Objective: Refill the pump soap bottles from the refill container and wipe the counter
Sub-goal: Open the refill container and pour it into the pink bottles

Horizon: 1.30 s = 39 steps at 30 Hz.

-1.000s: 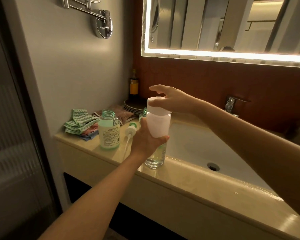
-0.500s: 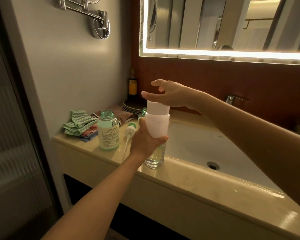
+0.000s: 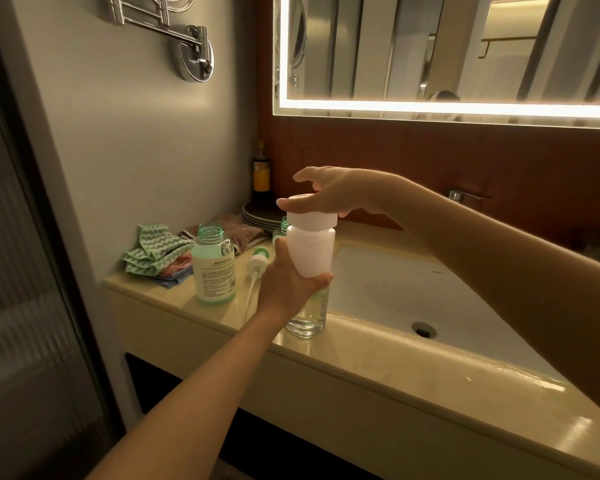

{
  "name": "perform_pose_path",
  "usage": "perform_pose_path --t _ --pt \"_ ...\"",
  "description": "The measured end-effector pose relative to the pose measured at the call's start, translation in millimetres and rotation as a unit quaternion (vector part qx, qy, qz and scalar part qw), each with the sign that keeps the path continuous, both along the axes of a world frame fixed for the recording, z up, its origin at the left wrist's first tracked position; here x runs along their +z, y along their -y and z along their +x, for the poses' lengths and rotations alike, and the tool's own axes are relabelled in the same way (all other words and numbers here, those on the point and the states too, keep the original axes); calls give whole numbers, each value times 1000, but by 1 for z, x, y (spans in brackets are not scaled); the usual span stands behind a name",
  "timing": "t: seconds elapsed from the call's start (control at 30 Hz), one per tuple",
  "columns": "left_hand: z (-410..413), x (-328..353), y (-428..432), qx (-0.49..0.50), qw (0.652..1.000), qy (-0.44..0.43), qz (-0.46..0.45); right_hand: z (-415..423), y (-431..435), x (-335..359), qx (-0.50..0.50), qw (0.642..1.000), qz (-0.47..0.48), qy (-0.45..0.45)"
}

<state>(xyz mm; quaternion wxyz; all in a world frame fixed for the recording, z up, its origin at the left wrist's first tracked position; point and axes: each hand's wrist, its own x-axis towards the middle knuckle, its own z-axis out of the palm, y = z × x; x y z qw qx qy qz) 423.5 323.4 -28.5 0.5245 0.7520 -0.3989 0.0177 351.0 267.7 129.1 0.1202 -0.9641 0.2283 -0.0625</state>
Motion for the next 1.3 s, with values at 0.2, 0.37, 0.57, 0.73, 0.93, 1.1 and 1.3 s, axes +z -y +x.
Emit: perform_pose_path --t 0.2,0.37,0.57,0.73,0.93,1.1,1.3 --pt "-1 0 -1 1 1000 4 2 3 4 -6 10 998 -68 -4" --pt "-1 0 -1 3 1000 6 7 -1 10 1 21 999 30 -12" --pt "-2 0 -2 -1 1000 10 6 4 -1 -3 1 994 -105 -28" --pt "-2 0 -3 -1 1000 8 7 3 -1 -5 44 996 -83 -11" --pt "-1 0 -3 1 1000 11 10 2 -1 0 41 999 -20 -29" --pt "-1 0 -3 1 1000 12 10 4 -2 -3 0 992 -122 -32" --pt "-2 1 -3 0 1000 12 17 -2 5 2 47 997 60 0"
